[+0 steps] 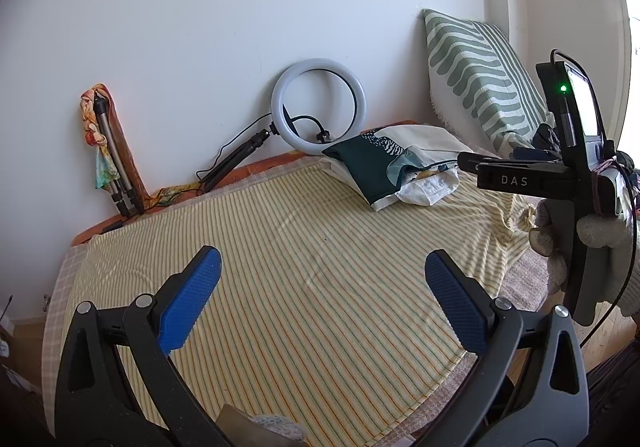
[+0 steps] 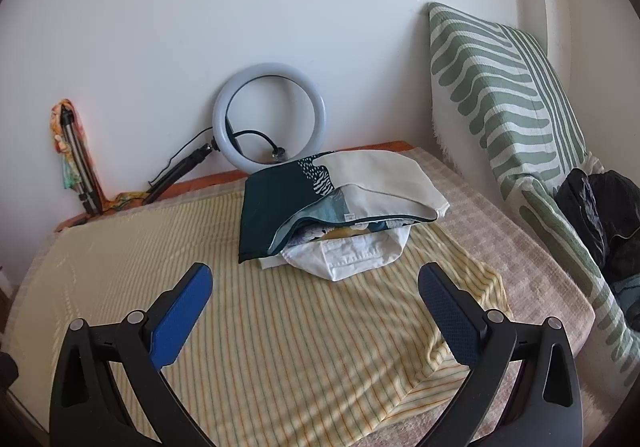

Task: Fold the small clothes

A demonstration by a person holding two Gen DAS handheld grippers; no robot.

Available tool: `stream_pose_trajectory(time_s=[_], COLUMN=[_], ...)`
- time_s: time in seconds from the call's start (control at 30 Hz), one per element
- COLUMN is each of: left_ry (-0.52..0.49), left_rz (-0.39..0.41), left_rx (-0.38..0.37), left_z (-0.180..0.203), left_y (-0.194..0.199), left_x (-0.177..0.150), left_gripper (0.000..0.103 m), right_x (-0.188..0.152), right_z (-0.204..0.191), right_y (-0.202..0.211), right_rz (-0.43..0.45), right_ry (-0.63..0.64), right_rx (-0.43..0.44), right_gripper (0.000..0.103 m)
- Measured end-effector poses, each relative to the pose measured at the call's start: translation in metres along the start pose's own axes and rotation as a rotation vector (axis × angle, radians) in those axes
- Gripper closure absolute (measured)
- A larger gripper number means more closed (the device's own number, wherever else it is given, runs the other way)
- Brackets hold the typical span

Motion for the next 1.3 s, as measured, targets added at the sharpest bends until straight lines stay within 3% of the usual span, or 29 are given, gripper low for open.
stream_pose_trajectory(time_s=[1.3], left_ry=[-0.006], left_rz=[0.016], left_rx=[0.006], left_z=[0.0009], left_y=[0.0081], left_x=[0.0047], left_gripper=[0.0], right_x=[-0.0002], right_z=[-0.005], right_y=[-0.0005], right_rz=[0.0], right_ry=[0.01], right_rx=[0.002], right_gripper=[0.001])
Point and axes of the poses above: each gripper's, at about its wrist camera, not at the fingertips, and y roughly against the way its jaws point, z to its right, x to its top, the point moved 3 cm from there along -y, roughly the way its jaws point, and after that the axes turned 5 degrees about -z, right-handed, at the moved point
